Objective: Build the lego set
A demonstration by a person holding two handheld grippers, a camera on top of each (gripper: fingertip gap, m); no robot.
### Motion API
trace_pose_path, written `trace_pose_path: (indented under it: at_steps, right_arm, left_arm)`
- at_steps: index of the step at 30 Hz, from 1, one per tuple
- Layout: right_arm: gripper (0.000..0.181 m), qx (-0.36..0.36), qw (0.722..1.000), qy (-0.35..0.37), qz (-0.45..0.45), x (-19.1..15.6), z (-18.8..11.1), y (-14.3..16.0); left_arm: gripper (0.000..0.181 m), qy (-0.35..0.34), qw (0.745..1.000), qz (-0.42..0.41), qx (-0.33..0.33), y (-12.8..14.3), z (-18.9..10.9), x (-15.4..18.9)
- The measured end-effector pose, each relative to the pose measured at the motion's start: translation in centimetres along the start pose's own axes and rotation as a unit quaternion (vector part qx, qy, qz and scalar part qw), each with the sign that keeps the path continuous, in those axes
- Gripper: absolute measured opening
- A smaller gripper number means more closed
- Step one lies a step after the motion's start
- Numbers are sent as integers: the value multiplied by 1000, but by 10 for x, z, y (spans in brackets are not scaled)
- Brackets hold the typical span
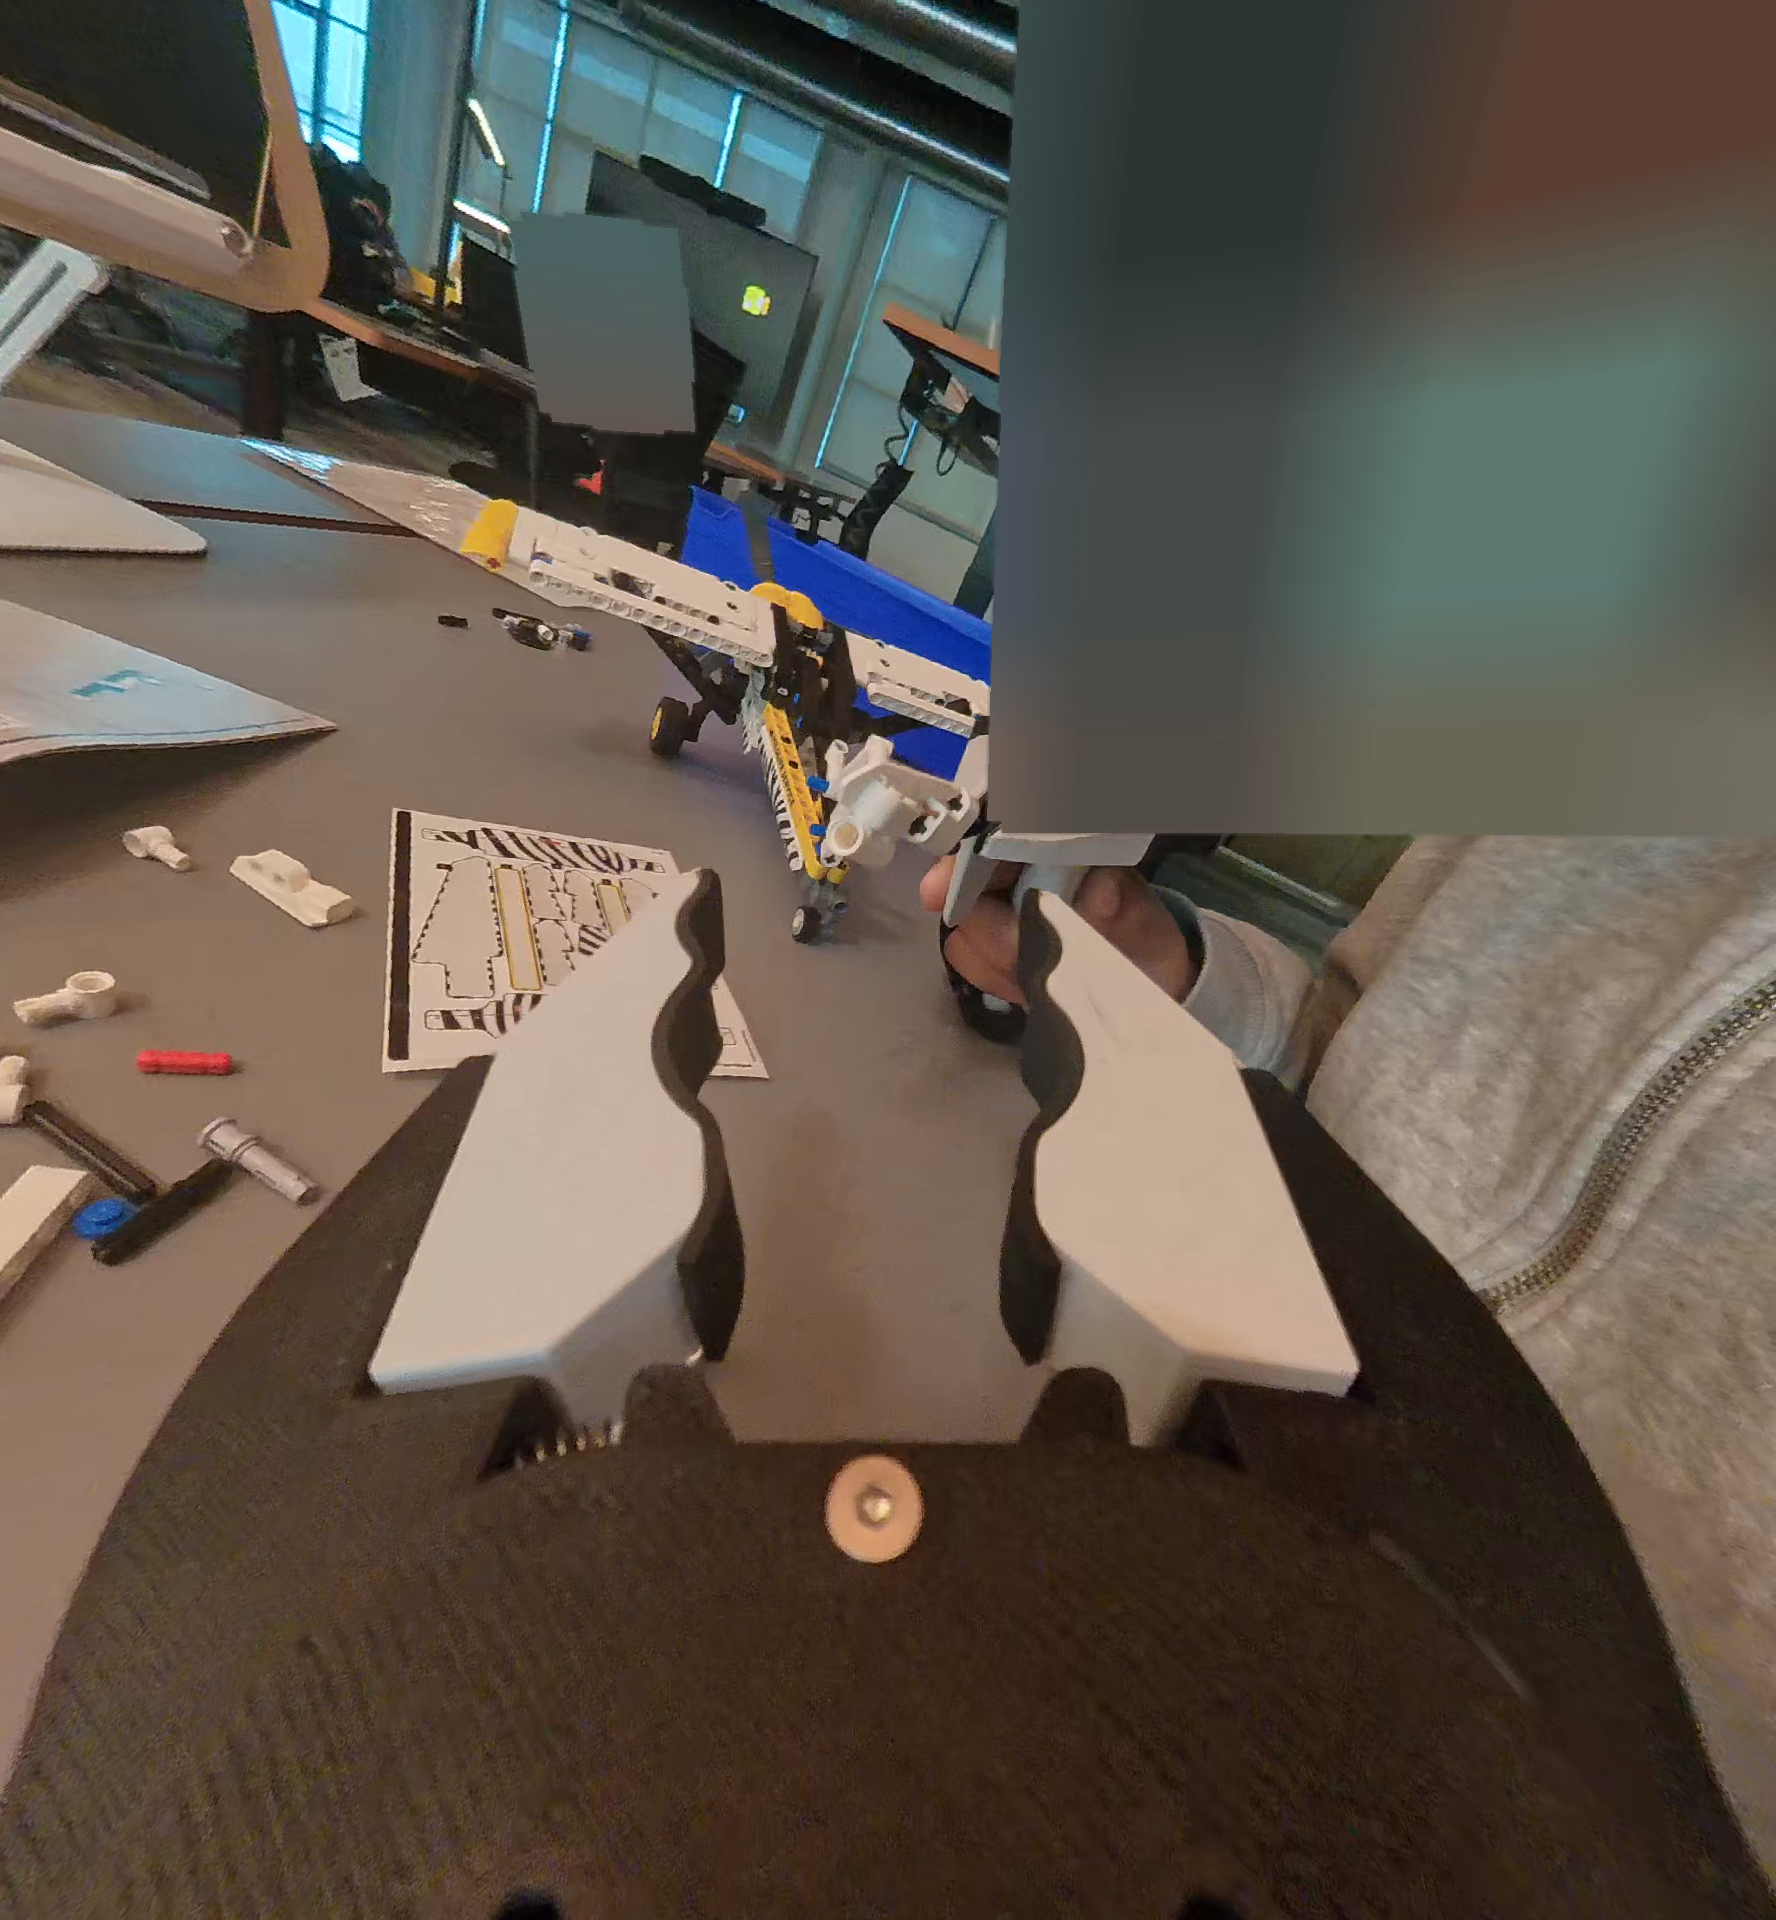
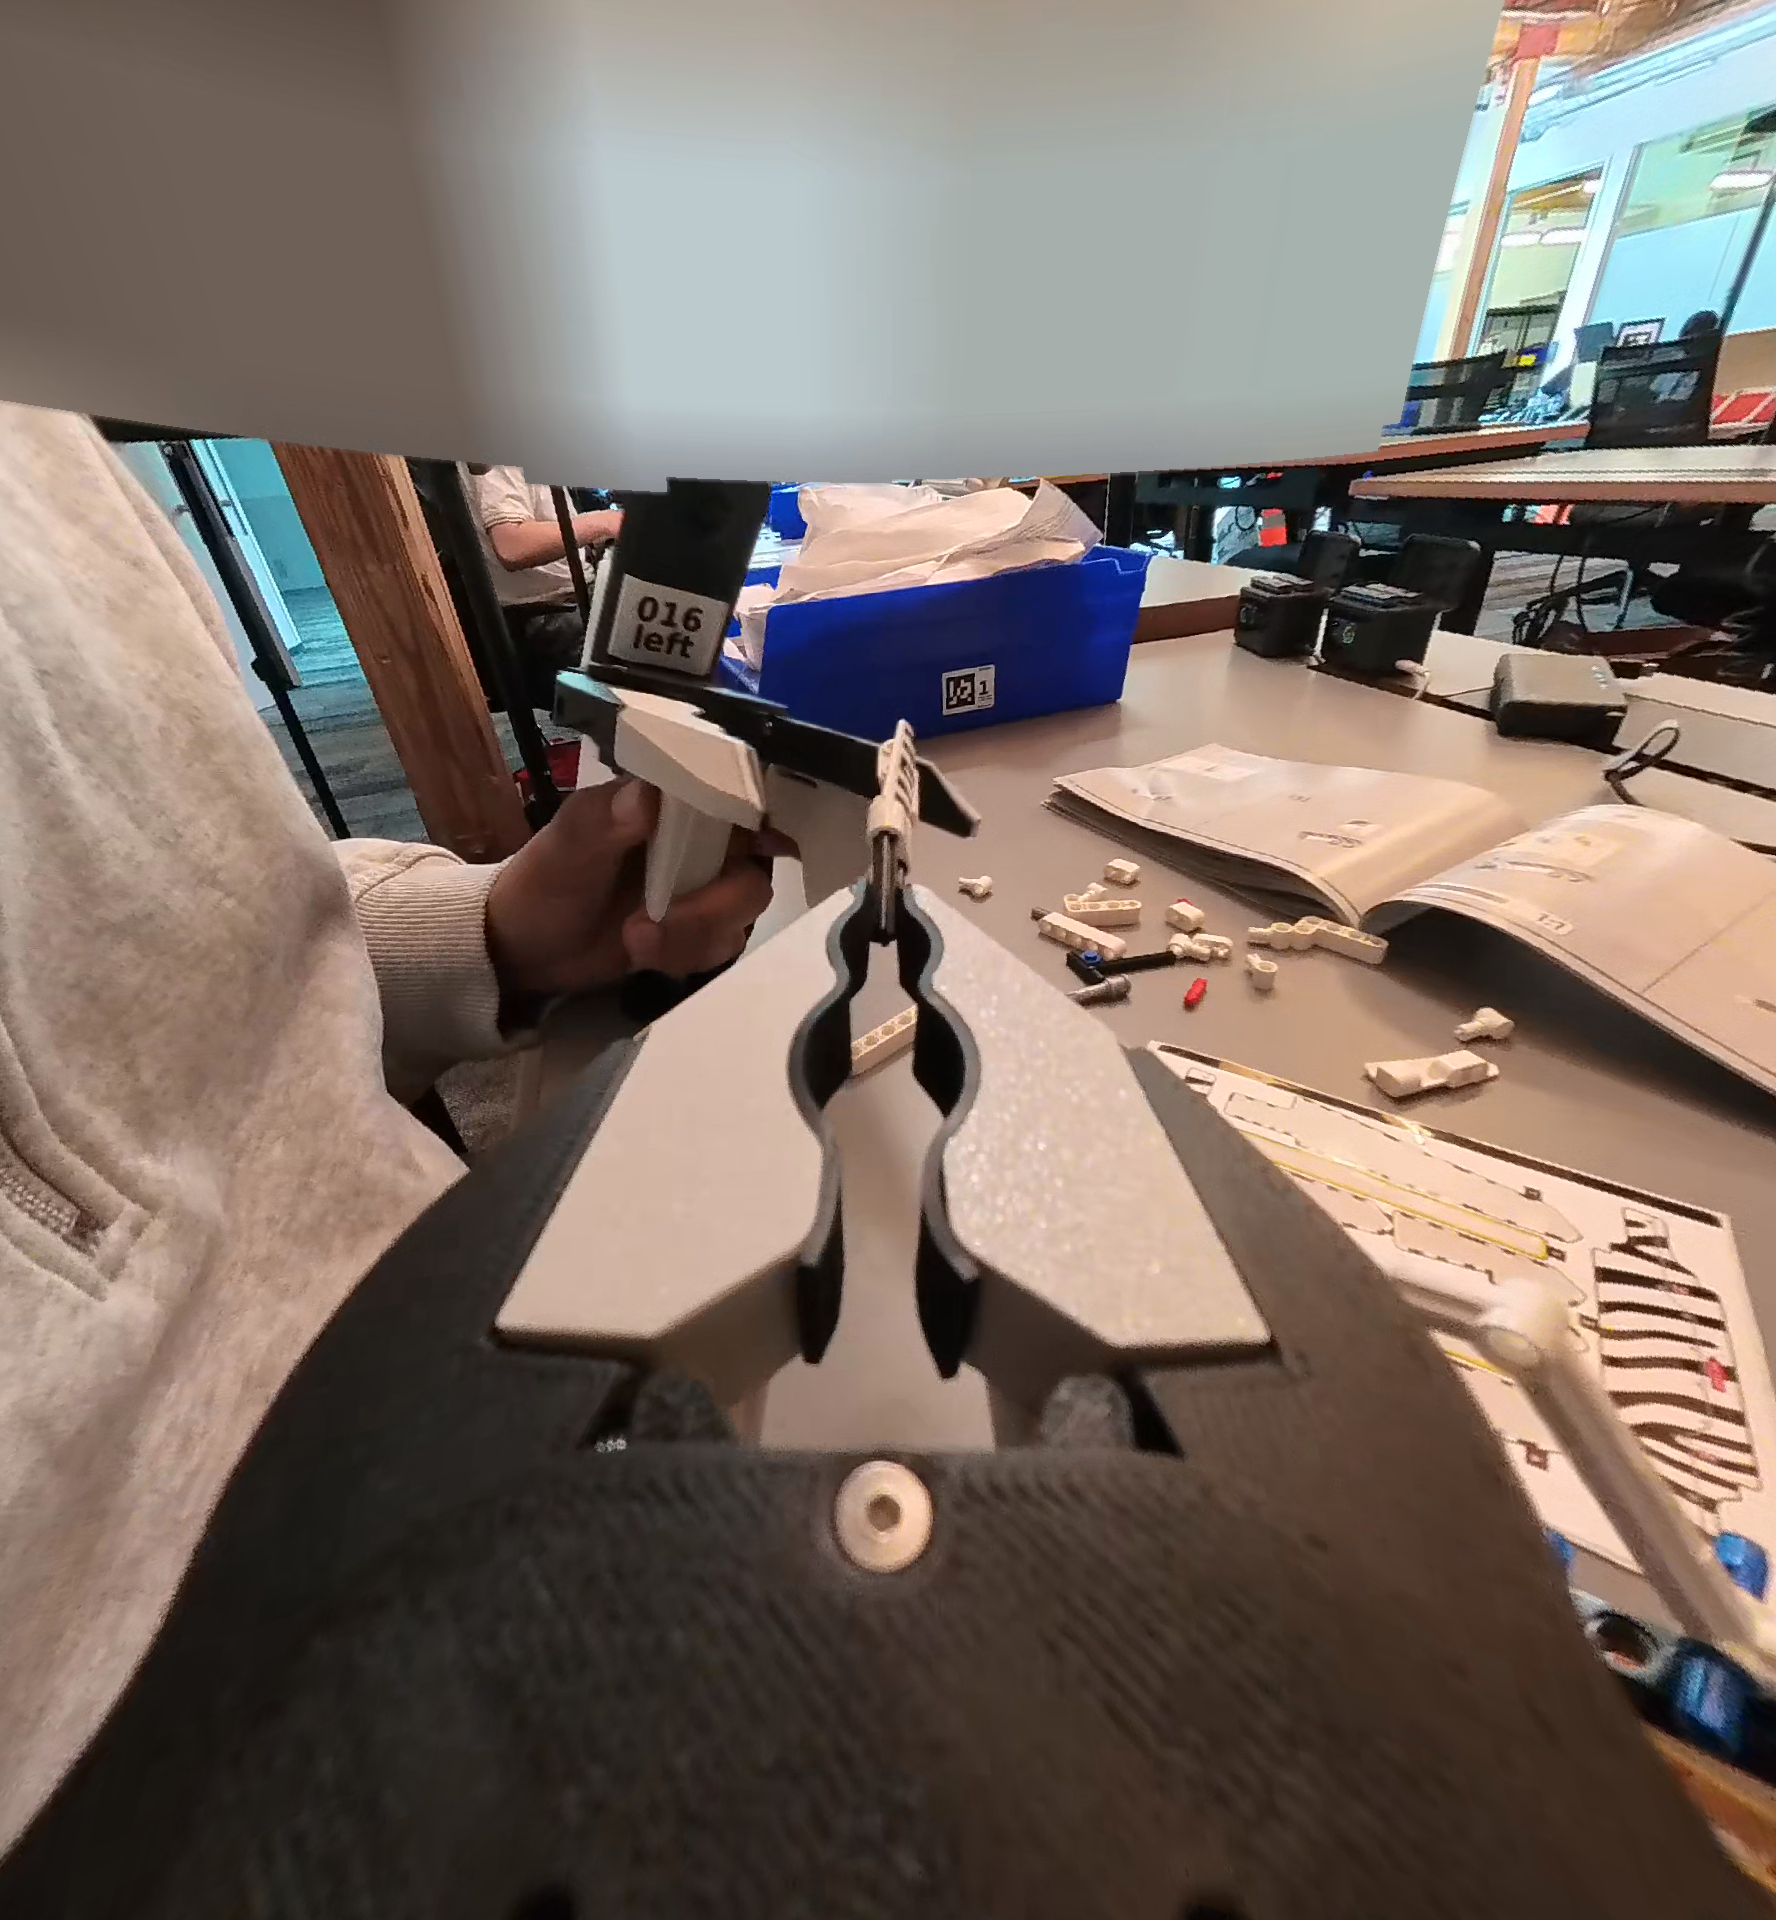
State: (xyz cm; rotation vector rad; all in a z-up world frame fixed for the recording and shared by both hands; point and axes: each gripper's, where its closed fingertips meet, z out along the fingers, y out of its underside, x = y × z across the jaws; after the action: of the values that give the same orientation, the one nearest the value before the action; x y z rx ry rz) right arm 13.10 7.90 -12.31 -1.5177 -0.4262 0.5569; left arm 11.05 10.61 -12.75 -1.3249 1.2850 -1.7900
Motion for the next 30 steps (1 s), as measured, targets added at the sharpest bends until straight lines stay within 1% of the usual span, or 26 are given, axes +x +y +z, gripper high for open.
trace_pose_path:
  at_steps: [11,30]
  right_arm:
    - [3,4,1000,-1,3,2,1,-2]
    - [3,7,1000,0,4,1,0,-3]
  left_arm:
    - [56,19,999,-35,16,-3,-2,1]
    - [57,26,998,-53,17,-2,-1,-1]
